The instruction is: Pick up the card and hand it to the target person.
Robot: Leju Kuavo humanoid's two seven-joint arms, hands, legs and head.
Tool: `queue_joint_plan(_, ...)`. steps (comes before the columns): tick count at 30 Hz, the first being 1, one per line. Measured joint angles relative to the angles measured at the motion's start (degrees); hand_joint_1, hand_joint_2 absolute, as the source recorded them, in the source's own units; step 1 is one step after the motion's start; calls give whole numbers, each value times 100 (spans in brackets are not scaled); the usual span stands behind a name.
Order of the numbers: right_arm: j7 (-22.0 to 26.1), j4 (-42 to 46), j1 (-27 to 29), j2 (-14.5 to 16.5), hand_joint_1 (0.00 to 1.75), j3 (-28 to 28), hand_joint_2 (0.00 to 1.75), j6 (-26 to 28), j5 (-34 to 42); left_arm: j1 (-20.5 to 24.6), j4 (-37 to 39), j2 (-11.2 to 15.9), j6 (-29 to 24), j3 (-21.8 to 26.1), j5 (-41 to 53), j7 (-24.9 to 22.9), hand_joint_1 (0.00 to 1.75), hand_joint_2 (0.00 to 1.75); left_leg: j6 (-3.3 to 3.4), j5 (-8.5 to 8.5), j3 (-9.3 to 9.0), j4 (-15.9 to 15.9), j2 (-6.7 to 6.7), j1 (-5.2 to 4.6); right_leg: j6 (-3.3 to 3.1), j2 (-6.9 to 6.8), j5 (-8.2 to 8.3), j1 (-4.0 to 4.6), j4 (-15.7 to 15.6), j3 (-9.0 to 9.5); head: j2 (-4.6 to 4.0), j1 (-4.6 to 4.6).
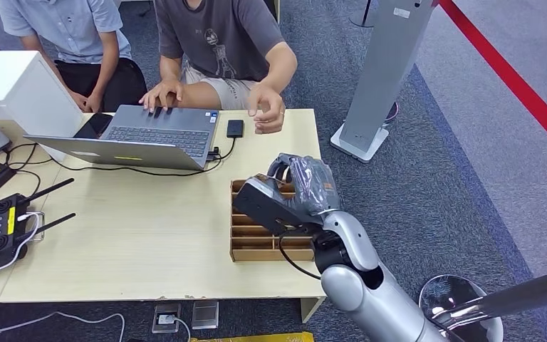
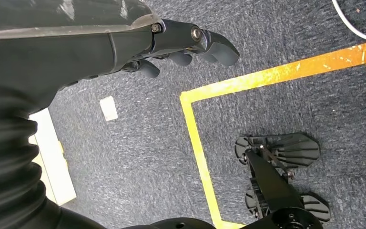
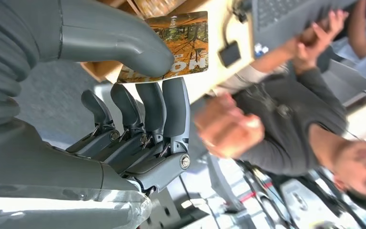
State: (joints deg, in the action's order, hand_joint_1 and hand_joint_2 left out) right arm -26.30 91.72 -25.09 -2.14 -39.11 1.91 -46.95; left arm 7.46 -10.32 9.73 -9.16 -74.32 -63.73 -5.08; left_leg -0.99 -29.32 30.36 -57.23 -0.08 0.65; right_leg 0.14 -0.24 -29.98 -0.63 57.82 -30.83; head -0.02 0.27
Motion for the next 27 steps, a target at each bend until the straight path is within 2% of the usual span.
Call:
queue_joint_plan(4,393,-401,-507,65,147,-16,175,153,-37,78,0,0,34,-10,109,-69,0,175,-2,5,4,0,-1,0,-3,-1,5,0,4,1,0,1)
queue_joint_plan(10,1173,-2245,-1696,467,147,-32,175,601,66,348,0,-6,114,-79,319,-166,0,175,-4,22,10,0,-6,0,-3,-11,14,0,9,-1,0,-1)
queue_joint_plan(16,1499,-3954,-2500,774,147,-30,175,937,-13,479,0,-11,135,-167,375,-243,0,175,-5,23,11,0,-7,0,-3,-13,14,0,10,-4,0,2)
queue_joint_plan(22,1533,-4952,-2818,959,147,-30,175,949,-48,470,0,-9,130,-215,321,-270,0,175,-5,22,12,0,-6,0,-3,-12,14,0,9,-6,0,5)
queue_joint_plan(26,1528,-5387,-2921,1073,0,-30,175,947,-117,430,0,-9,156,-236,296,-240,0,175,-5,22,11,0,-4,0,-3,-10,14,0,9,-8,0,-2)
queue_joint_plan(27,1522,-5468,-2939,1096,0,-30,175,947,-129,421,0,-9,188,-242,303,-220,0,175,-5,22,11,0,-4,0,-3,-10,14,0,9,-9,0,-2)
